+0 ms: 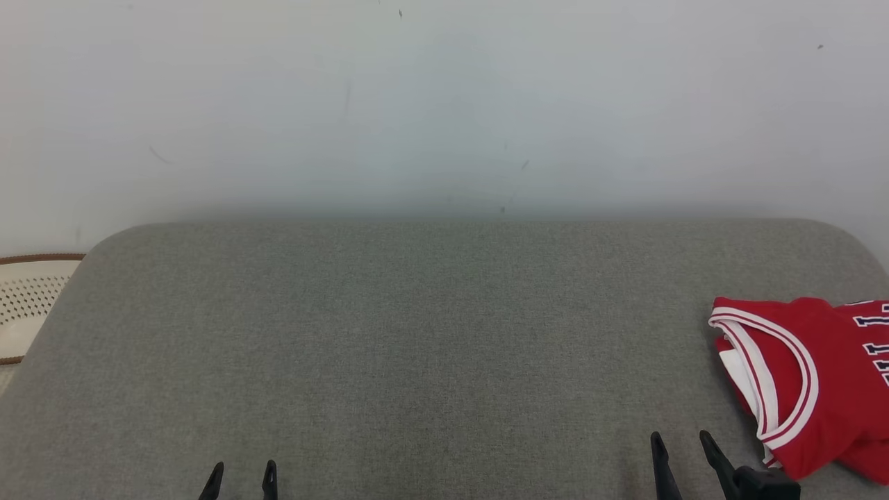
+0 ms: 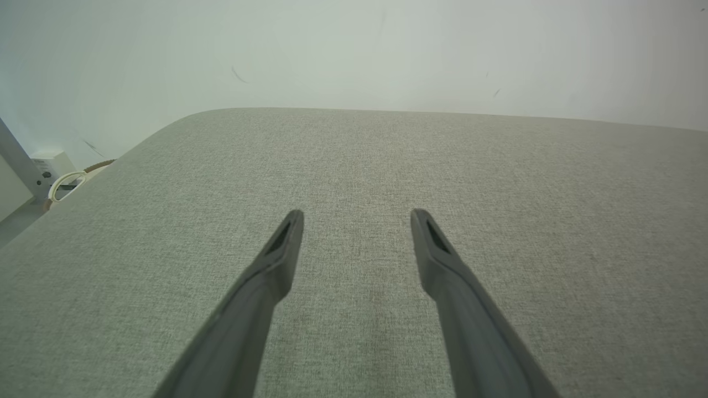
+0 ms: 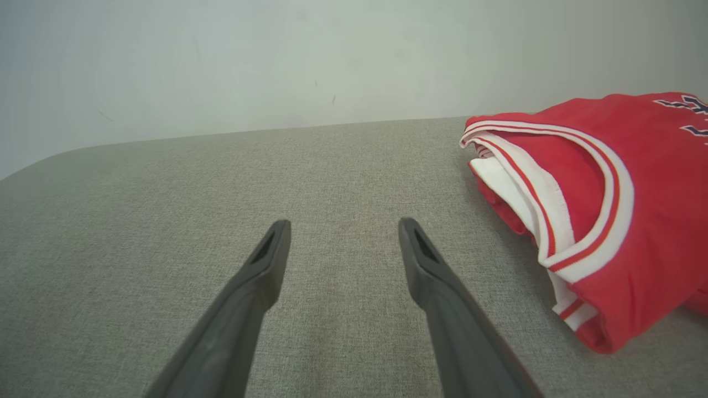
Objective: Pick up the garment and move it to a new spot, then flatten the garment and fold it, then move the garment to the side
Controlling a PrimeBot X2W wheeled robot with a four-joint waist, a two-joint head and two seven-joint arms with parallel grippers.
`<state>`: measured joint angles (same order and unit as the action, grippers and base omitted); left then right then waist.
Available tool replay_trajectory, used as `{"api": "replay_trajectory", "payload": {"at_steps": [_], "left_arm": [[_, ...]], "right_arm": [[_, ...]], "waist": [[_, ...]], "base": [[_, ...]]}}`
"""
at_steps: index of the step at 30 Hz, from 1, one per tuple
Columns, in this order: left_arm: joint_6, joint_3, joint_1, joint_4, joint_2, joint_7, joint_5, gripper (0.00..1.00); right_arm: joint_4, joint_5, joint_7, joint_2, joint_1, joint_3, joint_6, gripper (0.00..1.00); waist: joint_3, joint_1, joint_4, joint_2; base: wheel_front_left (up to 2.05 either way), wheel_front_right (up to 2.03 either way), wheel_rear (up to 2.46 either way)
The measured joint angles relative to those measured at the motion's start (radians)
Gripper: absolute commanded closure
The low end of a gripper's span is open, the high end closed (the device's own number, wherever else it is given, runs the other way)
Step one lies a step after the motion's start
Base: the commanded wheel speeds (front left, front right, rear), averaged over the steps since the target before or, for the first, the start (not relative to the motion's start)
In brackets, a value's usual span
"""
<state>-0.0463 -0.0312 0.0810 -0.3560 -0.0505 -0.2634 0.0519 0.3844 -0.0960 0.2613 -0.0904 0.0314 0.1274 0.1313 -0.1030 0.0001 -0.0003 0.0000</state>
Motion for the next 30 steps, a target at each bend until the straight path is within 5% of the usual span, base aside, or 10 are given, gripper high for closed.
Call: {"api": "replay_trajectory", "payload": {"at_steps": [30], "left_arm": [[0.005, -0.011, 0.001, -0.023, 0.0, 0.0, 0.007, 0.0]], "right_arm": [[-0.02, 0.034, 0.0, -0.004, -0.002, -0.017, 0.0, 0.0]], "waist": [[-0.001, 0.0, -0.011, 0.0001]], "base": [[0.0, 0.0, 0.0]]}}
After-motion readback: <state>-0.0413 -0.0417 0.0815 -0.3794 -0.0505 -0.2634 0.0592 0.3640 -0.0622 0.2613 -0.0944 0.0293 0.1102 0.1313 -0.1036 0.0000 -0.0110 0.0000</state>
